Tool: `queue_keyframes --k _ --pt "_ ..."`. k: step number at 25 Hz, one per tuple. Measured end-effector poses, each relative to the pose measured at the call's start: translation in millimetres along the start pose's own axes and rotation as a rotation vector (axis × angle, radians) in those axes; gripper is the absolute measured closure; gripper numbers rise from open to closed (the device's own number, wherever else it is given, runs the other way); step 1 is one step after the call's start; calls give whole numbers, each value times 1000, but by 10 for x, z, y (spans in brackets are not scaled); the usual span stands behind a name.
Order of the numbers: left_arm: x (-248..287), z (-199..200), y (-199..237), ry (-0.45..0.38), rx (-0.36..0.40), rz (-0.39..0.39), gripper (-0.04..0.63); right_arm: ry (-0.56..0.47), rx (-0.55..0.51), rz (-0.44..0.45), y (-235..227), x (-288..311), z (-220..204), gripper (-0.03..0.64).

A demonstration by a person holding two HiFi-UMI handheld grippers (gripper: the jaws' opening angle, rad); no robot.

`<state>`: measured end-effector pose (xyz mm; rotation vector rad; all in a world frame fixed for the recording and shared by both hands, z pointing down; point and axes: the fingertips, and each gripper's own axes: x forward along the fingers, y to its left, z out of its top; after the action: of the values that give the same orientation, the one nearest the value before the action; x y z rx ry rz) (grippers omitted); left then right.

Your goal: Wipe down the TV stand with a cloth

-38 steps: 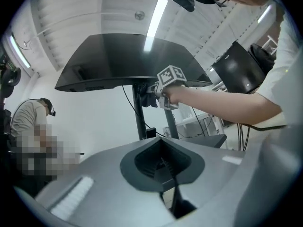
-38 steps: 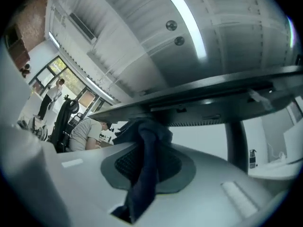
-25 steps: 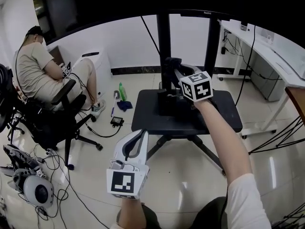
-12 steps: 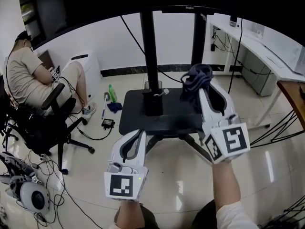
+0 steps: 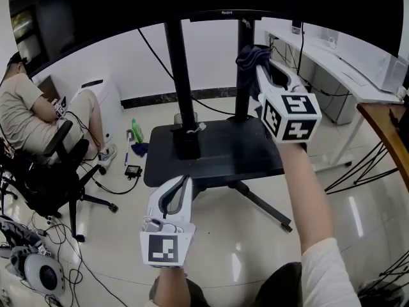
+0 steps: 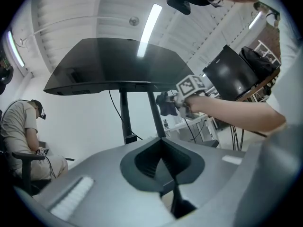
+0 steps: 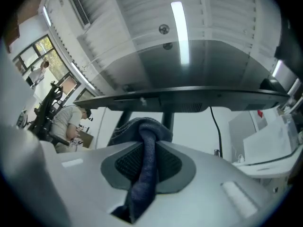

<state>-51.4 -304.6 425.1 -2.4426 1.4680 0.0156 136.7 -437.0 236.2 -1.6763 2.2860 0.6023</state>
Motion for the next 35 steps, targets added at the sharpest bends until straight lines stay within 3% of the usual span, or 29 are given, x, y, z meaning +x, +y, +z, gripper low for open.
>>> queue_keyframes --k 3,6,9,14,18,21,24,26,28,30,32,35 --pt "-43 42 -8 -5 -5 4 496 111 -15 -55 -288 553 -140 557" --pt "-59 44 12 -3 -21 -3 495 190 -50 -54 -354 760 -432 557" --pt "-56 16 34 0 -39 -18 495 275 -25 -50 -284 623 -1036 557" --pt "-68 -11 55 -6 -41 -17 496 522 49 -9 18 165 -2323 557" --pt "-102 -62 45 -10 -51 -32 495 636 156 17 176 13 -2779 557" --pt "-147 -118 82 -16 -57 -30 495 544 200 23 288 -157 -2394 557" --pt "-139 -152 169 -8 -63 -10 496 280 186 7 555 -743 -1469 557" --pt "-125 -158 264 -1 -65 -1 497 75 126 -14 884 -1221 -899 557" --pt "-106 -150 331 1 -66 7 497 -55 59 -26 1228 -1597 -560 557" --pt "-98 -164 360 5 -66 14 496 -49 3 14 1577 -1778 -562 557" --pt "-132 -200 433 13 -65 33 496 105 -15 116 1961 -1775 -872 557" --pt "-290 -295 785 43 -24 152 495 192 129 270 2541 -1447 -1129 558"
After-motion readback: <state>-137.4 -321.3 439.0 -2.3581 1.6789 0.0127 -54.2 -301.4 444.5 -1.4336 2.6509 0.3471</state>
